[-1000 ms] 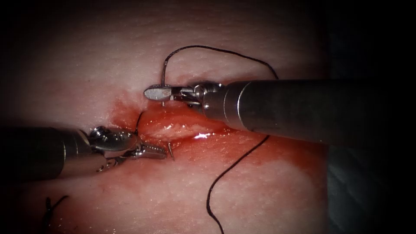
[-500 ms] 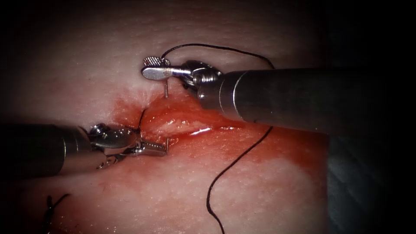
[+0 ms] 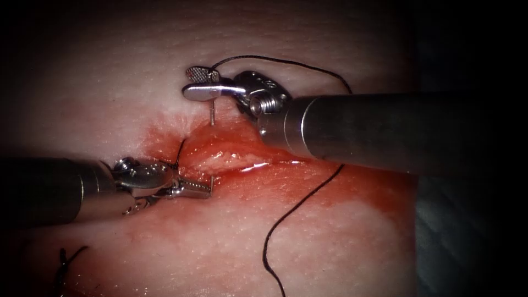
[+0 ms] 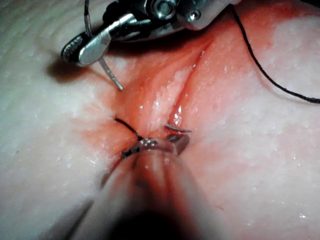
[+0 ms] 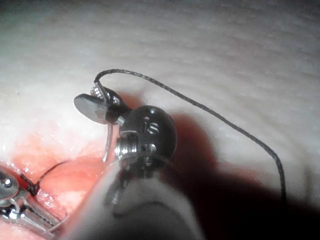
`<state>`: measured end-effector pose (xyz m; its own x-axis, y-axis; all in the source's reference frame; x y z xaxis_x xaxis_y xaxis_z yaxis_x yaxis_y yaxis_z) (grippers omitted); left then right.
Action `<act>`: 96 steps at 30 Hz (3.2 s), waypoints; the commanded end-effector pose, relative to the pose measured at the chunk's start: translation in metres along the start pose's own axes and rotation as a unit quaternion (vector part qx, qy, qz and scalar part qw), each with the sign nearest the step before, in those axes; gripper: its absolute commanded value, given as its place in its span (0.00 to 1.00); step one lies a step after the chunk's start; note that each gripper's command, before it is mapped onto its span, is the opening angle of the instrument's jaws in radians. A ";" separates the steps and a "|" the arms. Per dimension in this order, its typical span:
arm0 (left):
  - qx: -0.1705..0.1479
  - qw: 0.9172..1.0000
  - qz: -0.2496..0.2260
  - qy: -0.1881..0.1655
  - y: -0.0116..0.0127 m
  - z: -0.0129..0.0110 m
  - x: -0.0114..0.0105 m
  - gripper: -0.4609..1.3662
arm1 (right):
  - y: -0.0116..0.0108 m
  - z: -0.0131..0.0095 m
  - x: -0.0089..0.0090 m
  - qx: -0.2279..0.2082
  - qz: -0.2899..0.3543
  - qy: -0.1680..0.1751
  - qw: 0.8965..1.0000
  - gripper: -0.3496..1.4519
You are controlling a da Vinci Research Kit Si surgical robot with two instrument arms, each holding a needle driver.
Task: Wound Closure
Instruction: Pierce the needle through the tissue above the wound with the right tool
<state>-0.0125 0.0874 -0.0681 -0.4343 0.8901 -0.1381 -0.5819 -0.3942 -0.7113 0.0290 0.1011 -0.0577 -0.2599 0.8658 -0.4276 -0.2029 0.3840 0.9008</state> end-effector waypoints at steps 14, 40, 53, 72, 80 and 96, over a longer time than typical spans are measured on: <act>0.000 1.000 0.000 0.000 0.0000 0.0000 0.0000 0.20 | 0.0001 0.0004 -0.0009 -0.013 0.220 0.016 0.975 0.00; -0.001 1.000 0.007 -0.001 -0.0002 -0.0003 0.0000 0.20 | -0.0101 0.0012 -0.0128 0.025 0.369 -0.071 0.926 0.00; -0.002 1.000 0.013 -0.003 -0.0002 -0.0005 0.0002 0.21 | -0.0119 0.0000 -0.0154 0.008 0.388 -0.096 0.917 0.00; 0.003 1.000 0.017 0.001 -0.0001 -0.0009 0.0005 0.21 | -0.0130 -0.0030 -0.0179 -0.015 0.373 -0.127 0.919 0.00; 0.005 1.000 0.020 0.003 -0.0002 -0.0009 0.0006 0.21 | -0.0141 -0.0040 -0.0198 -0.038 0.385 -0.123 0.914 0.00; 0.005 1.000 0.022 0.003 0.0000 -0.0009 0.0005 0.21 | -0.0116 -0.0042 -0.0162 -0.043 0.417 -0.081 0.904 0.00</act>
<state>-0.0121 0.0881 -0.0688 -0.4549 0.8735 -0.1735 -0.5658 -0.4339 -0.7011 0.0314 0.0819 -0.0616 -0.2179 0.8835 0.4147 -0.0719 -0.4383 0.8959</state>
